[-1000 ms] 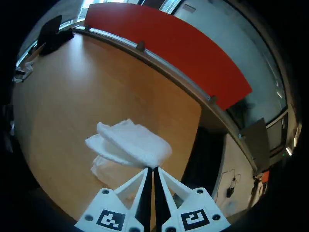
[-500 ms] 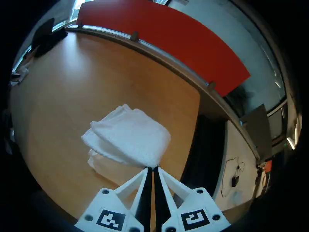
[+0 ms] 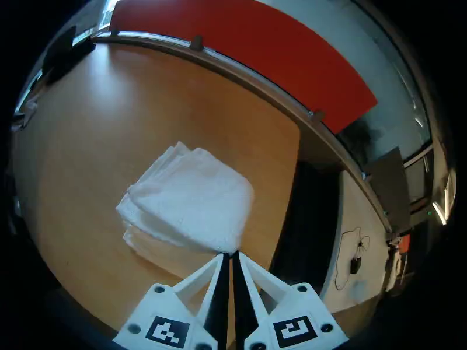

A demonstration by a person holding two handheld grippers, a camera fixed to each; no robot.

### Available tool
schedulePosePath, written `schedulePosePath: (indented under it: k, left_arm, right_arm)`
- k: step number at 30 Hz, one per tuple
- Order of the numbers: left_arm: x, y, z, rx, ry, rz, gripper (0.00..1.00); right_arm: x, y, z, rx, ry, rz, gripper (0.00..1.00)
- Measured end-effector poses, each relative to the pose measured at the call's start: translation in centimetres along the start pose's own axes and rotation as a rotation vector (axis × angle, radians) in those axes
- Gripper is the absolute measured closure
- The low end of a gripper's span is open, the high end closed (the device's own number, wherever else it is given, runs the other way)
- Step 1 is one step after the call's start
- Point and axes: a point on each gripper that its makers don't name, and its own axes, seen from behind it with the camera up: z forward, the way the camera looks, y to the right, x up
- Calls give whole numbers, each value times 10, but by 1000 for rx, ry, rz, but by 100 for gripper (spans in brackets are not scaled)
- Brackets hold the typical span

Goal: Fold towel

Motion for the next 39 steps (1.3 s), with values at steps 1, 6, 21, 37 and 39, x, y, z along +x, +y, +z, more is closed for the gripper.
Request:
schedulePosePath:
  k: [1, 6, 21, 37, 39]
  left_arm:
    - [0, 0, 0, 0, -1, 0, 3]
    - [1, 1, 1, 1, -1, 3, 3]
    - [4, 4, 6, -3, -6, 17, 2]
    - [5, 6, 8, -9, -9, 27, 2]
    - [5, 6, 8, -9, -9, 29, 2]
  right_arm:
    - [0, 0, 1, -1, -2, -1, 96]
    - [-1, -1, 4, -5, -8, -3, 96]
    - [-9, -10, 13, 7, -30, 11, 96]
    - [-21, -10, 17, 0, -60, 33, 93]
    - [-21, -8, 17, -6, -66, 34, 89]
